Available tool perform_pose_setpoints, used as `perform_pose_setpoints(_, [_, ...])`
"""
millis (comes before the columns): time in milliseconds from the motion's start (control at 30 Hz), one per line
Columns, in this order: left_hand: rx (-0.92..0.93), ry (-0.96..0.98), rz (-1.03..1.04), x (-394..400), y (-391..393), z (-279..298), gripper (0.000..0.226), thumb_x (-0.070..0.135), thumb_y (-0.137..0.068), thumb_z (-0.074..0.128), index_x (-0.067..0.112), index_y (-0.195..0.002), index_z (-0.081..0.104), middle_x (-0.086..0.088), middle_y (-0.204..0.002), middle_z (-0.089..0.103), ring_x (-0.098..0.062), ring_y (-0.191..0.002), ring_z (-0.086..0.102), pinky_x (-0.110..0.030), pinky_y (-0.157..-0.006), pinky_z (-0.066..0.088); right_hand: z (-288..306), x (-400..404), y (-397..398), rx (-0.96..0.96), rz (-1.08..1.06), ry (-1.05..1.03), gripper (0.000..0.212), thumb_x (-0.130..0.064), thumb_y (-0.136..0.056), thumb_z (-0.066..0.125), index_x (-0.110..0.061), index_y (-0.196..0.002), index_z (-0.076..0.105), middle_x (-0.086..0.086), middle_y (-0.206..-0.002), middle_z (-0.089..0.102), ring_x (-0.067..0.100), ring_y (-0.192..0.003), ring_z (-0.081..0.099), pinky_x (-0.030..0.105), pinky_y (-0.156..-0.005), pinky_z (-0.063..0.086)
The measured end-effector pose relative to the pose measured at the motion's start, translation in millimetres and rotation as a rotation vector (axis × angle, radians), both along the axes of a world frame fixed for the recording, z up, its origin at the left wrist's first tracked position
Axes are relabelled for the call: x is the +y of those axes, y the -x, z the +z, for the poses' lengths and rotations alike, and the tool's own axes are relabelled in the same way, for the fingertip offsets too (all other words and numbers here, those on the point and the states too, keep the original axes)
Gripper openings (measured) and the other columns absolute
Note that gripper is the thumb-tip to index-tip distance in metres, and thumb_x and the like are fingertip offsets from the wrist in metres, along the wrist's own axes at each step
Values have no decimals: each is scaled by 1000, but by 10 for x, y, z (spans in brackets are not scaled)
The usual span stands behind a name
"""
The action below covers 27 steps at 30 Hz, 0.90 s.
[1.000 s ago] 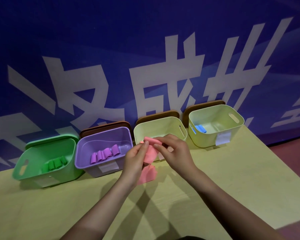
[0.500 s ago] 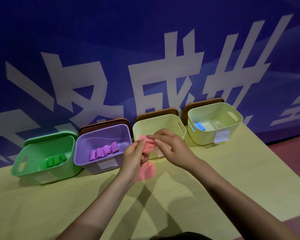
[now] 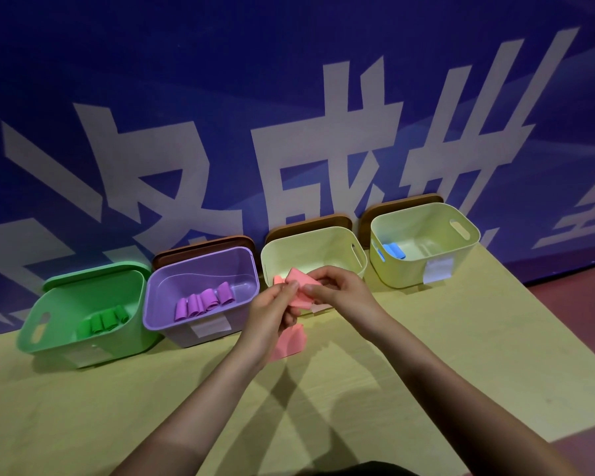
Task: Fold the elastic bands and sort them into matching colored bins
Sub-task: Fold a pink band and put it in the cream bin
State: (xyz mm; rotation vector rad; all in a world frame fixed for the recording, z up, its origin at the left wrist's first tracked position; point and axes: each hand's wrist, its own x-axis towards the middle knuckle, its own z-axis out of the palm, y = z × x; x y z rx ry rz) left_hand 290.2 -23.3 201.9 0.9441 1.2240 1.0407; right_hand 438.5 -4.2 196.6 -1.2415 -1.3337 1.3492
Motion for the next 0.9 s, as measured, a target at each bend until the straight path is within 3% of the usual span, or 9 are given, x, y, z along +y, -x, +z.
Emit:
perform_pose_setpoints(200, [194,-58,-22,29,4,48,29,24,-100,46,-1,-93,59,-6,-62,46,-6,-47,44,-13,-46,39,-1,-1,50,129,27,86,11,-9,-87,66,-6,-96,59,4,-74,65,10,-58,61,26,-64,49])
perform_pose_setpoints(333, [181,-65,-40,18,38,43,32,21,-102,41,-6,-100,59,-9,-64,46,-4,-46,48,-14,-49,43,4,1,40,163,36,76,23,-11,-91,61,-3,-113,65,7,-82,67,10,-66,63,24,-66,50])
perform_pose_setpoints(500, [138,-25,-60,-6,37,5,31,24,-101,41,1,-89,57,-5,-59,45,-6,-46,49,-17,-51,43,-18,-9,43,237,22,99,25,-8,-95,54,-2,-116,66,4,-81,66,7,-63,62,21,-65,51])
perform_pose_setpoints(767, [203,-102,-82,-16,8,-17,28,16,-102,38,2,-85,54,-3,-57,42,-5,-46,47,-17,-54,42,-65,54,96,108,-184,25,27,-5,-93,57,-2,-118,66,8,-97,69,9,-74,63,14,-60,47])
perform_pose_setpoints(900, [82,-62,-34,-15,-2,-12,26,13,-102,38,2,-87,55,1,-51,45,-7,-45,47,-21,-56,43,-78,91,121,-13,-162,-107,27,-8,-92,59,-7,-117,67,7,-105,71,14,-89,66,18,-71,51])
